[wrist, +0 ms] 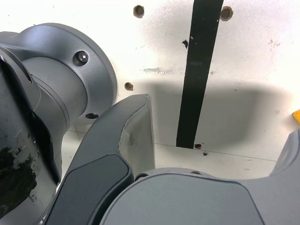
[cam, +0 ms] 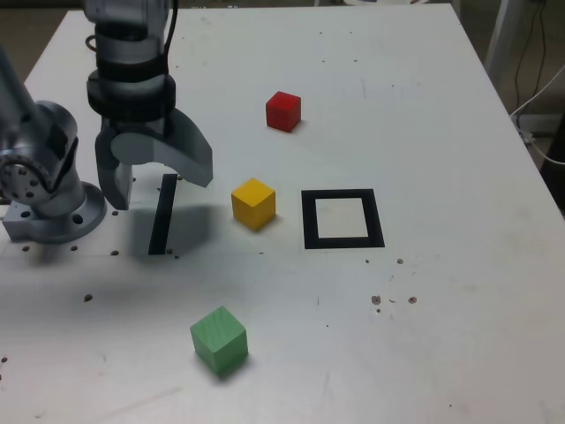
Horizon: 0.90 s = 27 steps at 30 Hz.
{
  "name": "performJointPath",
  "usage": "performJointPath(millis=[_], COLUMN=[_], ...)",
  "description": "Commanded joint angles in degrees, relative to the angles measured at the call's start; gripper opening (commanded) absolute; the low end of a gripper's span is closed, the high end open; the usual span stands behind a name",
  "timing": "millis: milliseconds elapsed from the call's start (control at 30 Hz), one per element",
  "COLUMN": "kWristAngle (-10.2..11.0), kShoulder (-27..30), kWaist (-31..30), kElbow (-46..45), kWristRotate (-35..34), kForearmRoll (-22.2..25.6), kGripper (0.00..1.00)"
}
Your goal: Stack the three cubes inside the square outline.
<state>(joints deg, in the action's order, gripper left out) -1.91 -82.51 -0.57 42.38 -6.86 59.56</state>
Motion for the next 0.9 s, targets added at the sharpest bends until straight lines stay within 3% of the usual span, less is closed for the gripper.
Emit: performJointPath(millis=[0, 433, 633, 867], kWristAngle=[0.20, 0.73, 3.57, 6.78], kShoulder=[-0.17, 0.03, -0.23, -2.95], kWaist=[0.04, 0.04, 0.86, 7.06], kElbow=[-0.21, 0.35, 4.04, 13.07], kWristRotate=[0.21, 0.28, 2.16, 11.42], kForearmRoll=[0.36, 0.25, 2.27, 5.27], kGripper=[0.97, 0.98, 0.98, 0.98])
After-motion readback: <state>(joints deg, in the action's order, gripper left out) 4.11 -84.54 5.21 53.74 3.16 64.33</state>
